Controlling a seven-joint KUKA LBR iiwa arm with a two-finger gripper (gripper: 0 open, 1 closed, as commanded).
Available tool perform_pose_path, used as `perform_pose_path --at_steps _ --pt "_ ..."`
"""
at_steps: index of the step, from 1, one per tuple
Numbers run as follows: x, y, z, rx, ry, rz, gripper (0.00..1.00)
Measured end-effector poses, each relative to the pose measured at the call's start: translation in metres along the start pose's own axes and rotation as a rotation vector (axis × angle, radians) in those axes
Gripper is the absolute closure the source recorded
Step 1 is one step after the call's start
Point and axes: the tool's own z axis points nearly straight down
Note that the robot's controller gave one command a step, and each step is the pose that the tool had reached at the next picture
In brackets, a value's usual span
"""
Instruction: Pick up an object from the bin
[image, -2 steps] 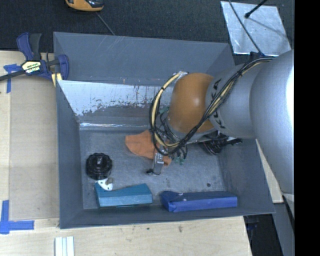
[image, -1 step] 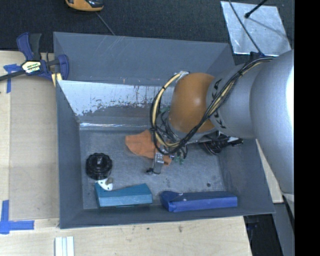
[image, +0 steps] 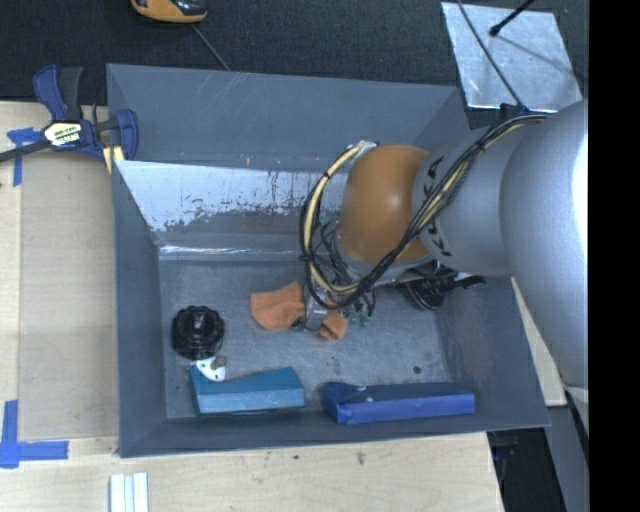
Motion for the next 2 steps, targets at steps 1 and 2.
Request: perform_pose_path --at_steps 1,2 --pt "0.0 0.0 0.0 0.0 0.0 0.0 1.0" --pt "0.0009 -0.0003 -0.0026 0.001 0.004 0.0 1.0"
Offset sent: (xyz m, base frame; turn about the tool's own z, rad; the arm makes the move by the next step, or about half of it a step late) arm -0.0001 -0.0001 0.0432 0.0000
